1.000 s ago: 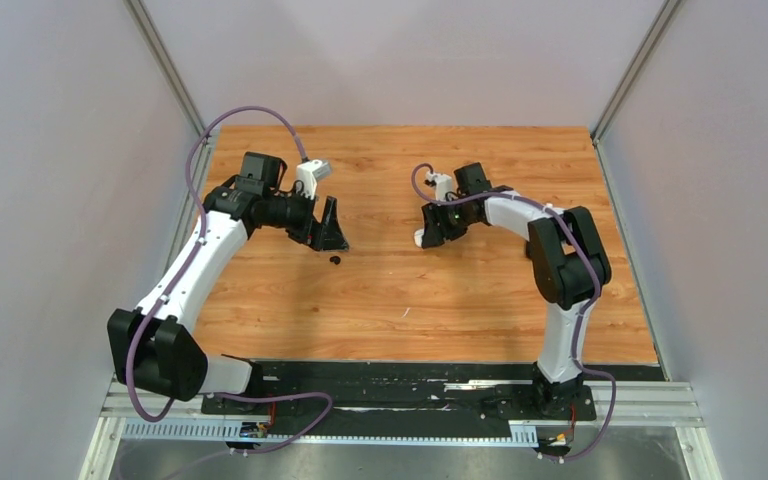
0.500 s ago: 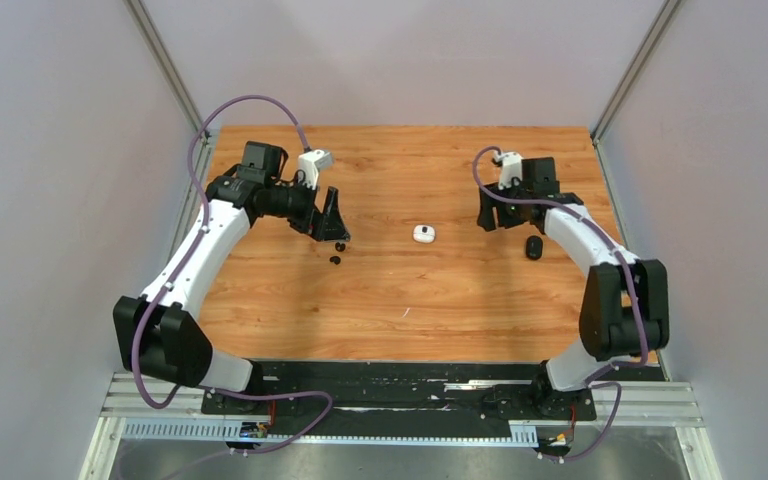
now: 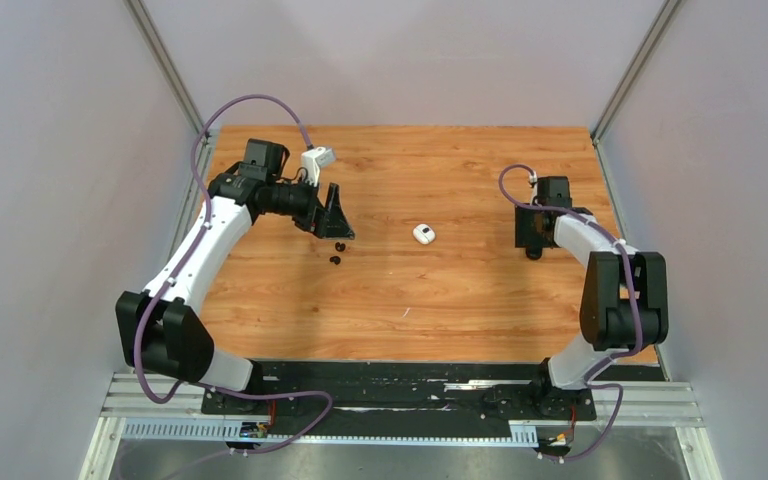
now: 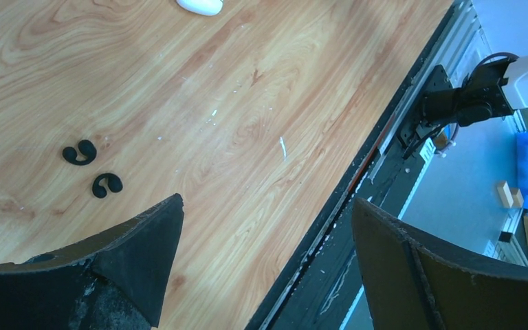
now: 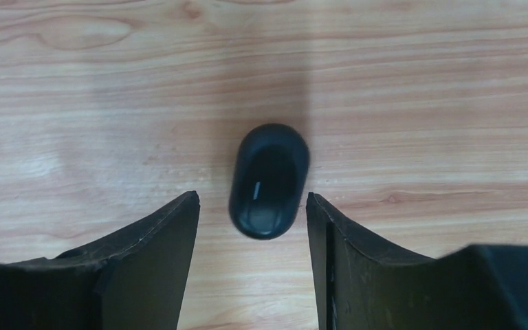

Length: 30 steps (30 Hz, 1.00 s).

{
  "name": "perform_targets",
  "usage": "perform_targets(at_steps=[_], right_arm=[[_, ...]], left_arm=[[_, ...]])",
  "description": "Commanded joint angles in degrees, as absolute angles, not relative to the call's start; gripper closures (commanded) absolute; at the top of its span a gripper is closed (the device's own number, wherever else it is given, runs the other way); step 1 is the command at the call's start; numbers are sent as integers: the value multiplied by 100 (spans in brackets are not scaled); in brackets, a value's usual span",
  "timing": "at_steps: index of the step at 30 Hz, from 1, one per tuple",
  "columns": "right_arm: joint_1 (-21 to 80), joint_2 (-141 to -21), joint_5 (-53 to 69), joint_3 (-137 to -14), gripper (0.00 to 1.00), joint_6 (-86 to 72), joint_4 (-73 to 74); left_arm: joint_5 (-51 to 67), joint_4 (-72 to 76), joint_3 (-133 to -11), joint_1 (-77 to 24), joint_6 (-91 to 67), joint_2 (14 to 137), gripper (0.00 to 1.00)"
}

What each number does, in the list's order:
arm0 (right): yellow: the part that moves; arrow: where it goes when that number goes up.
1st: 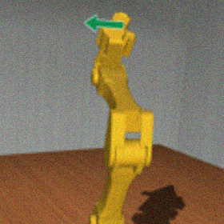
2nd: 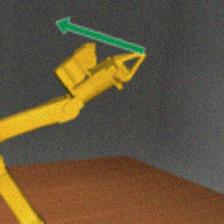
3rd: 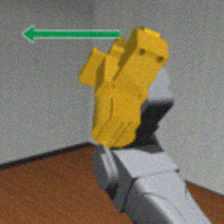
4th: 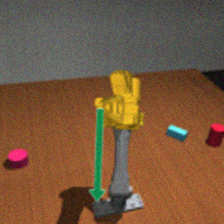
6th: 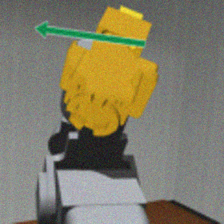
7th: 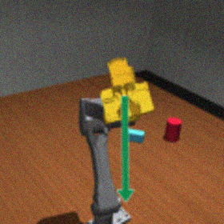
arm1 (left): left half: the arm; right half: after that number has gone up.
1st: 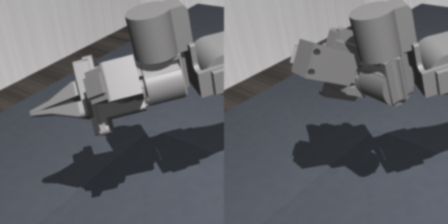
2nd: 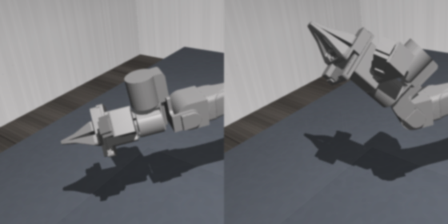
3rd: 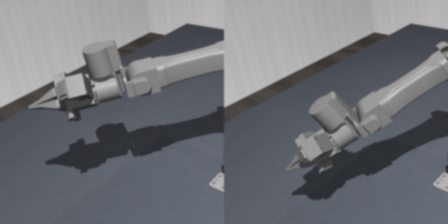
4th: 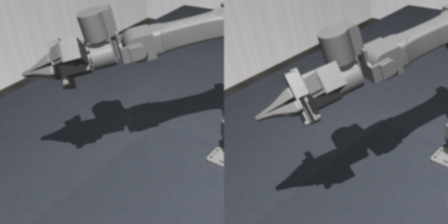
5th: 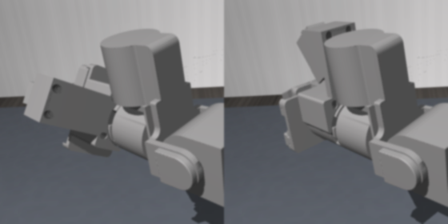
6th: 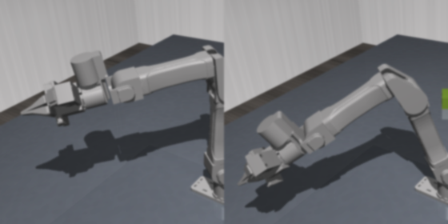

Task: Insert the wireless bluetooth earbuds into the charging case
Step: Pick up the charging case at the center of the board.

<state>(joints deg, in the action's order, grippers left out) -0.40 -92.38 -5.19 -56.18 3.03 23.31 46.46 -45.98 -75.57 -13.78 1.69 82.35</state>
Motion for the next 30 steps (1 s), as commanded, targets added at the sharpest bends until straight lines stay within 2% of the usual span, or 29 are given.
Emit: perform_targets(at_steps=[1,7,19,22,26,28,30], right_arm=[[-207,-9466,-885,-5965,42,86,2115],[-315,-9758,-726,-5951,51,35,2080],[-329,-9738,-378,-5681,52,64,2150],[-351,-9696,-258,-5558,68,161,2044],[-360,-9637,-107,-5485,70,325,2057],[-348,-9490,670,-5507,97,691,2122],[-205,-9242,1567,-5667,100,1232,2237]], left_arm=[[4790,-4835,-7908,-1370,405,8217,4],[4937,-4926,-7888,-1371,413,8169,8],[5045,-4899,-7898,-1371,337,8222,13],[5081,-4816,-7842,-1365,264,8246,13],[5217,-4706,-7768,-1371,141,8282,14],[5309,-4598,-7751,-1371,54,8287,16],[5346,-4454,-7764,-1371,-169,8288,17]])
